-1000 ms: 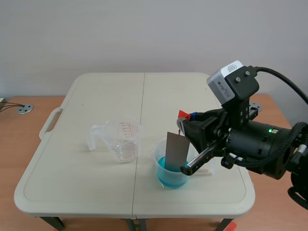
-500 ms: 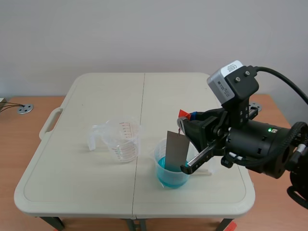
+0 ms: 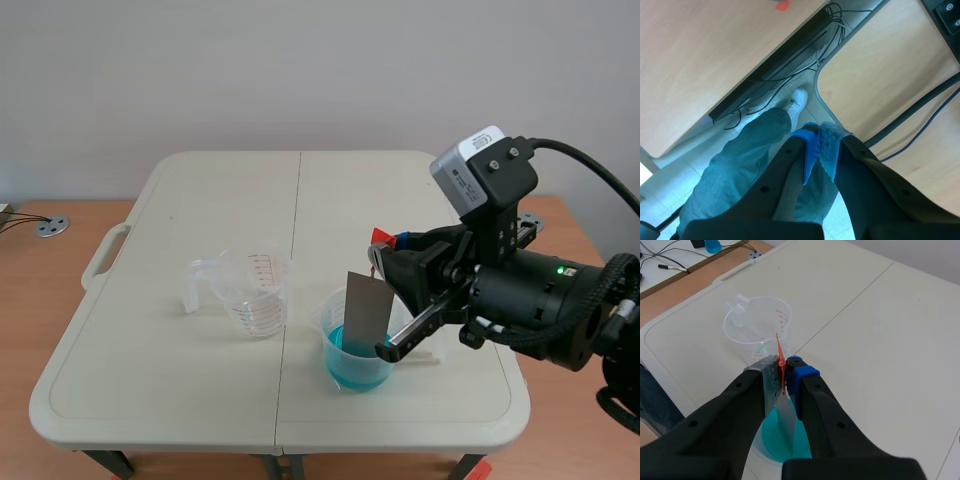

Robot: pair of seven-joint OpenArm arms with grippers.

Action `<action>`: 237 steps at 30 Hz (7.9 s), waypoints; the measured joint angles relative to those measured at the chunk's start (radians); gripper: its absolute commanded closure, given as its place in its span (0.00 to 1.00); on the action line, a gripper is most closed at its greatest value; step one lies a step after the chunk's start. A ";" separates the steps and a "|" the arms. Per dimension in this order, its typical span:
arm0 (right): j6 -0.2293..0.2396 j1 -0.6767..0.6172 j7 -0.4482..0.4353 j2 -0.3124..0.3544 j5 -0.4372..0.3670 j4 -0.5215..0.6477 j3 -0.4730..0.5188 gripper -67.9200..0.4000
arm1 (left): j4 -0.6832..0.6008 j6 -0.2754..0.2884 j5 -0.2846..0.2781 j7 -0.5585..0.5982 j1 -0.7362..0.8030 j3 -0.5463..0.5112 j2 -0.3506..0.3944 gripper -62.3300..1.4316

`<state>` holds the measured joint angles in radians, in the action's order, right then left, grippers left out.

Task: Hold the metal plate by the orange handle, dip it into the blue solution, take it out and point at it, then put the plate back in the beaker on the left.
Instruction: 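Hold the plate still in the solution, then raise the plate and point at it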

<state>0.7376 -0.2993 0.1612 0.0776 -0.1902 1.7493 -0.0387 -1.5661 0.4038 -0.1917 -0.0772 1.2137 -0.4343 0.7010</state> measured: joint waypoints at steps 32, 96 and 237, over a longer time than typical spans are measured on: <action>0.000 0.000 -0.015 0.000 0.009 0.000 0.000 0.97 | 0.000 0.000 0.000 0.000 0.000 0.000 0.000 0.92; 0.001 -0.004 0.273 0.000 -0.194 0.502 0.000 0.97 | 0.000 0.159 0.001 0.052 -0.584 0.156 0.000 0.92; 0.001 0.110 0.297 0.000 -0.238 0.509 -0.007 0.97 | 0.046 -0.272 0.008 0.074 0.100 0.019 -0.028 0.92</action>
<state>0.7387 -0.1894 0.4583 0.0776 -0.4286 2.2581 -0.0460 -1.5200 0.1314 -0.1841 -0.0036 1.3132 -0.4149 0.6727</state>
